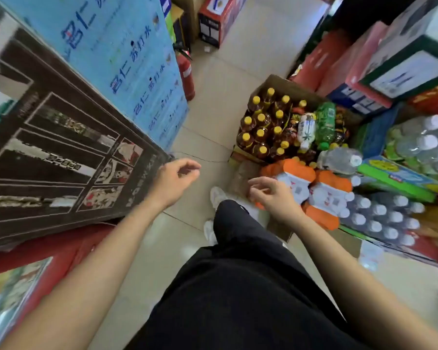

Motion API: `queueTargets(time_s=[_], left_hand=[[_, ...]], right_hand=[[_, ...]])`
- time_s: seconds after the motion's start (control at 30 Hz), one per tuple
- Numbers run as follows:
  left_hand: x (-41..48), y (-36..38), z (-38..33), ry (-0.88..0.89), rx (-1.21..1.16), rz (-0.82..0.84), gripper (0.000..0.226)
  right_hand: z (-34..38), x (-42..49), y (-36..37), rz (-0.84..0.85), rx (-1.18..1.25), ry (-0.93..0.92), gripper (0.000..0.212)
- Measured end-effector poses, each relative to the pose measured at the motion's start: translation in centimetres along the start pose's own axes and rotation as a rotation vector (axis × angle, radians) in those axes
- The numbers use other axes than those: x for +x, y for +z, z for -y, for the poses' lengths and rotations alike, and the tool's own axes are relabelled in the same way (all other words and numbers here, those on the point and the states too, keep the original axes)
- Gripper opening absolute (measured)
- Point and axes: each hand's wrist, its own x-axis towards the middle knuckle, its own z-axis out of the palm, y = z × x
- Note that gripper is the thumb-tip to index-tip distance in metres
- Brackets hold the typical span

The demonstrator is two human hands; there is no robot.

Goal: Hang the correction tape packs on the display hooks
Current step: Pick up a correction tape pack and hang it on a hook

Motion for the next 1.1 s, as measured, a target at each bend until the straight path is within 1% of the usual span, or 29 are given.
queueTargets(time_s=[0.13, 0.23, 0.37, 0.47, 0.63, 0.77, 0.9, 1.0, 1.1], left_hand=[[7.0, -2.5, -2.9, 0.028, 0.065, 0.009, 0.016], [12.9, -3.9, -3.9, 0.030, 0.136, 0.047, 0.013], [19.3, -5.7, -5.3, -0.030, 0.234, 0.102, 0.011], [23.2, -7.1, -6.4, -0.057, 0.248, 0.106, 0.012], [28.2, -10.1, -8.0, -0.080, 0.177, 0.080, 0.010], [31.0, -12.7, -8.9, -0.104, 0.056, 0.007, 0.015], [33.5, -16.3, -8.2, -0.129, -0.019, 0.033, 0.022], [35.5, -19.6, -8.0, -0.118, -0.063, -0.071, 0.016], [37.0, -20.6, -9.1, -0.108, -0.104, -0.142, 0.020]], right_hand=[[1.5, 3.8, -1.0, -0.084, 0.050, 0.024, 0.019], [2.6, 8.4, -1.6, -0.135, 0.104, 0.057, 0.022], [4.5, 15.0, -2.9, -0.156, 0.154, 0.122, 0.027], [6.6, 20.0, -4.6, -0.147, 0.168, 0.130, 0.029], [12.2, 28.8, -8.4, -0.142, 0.111, 0.058, 0.031], [17.2, 35.9, -11.2, -0.144, 0.107, 0.020, 0.028], [21.8, 43.0, -12.7, -0.110, 0.101, -0.045, 0.026], [24.2, 47.8, -13.0, -0.042, 0.065, -0.091, 0.024], [25.2, 51.3, -13.4, 0.062, -0.005, -0.083, 0.023]])
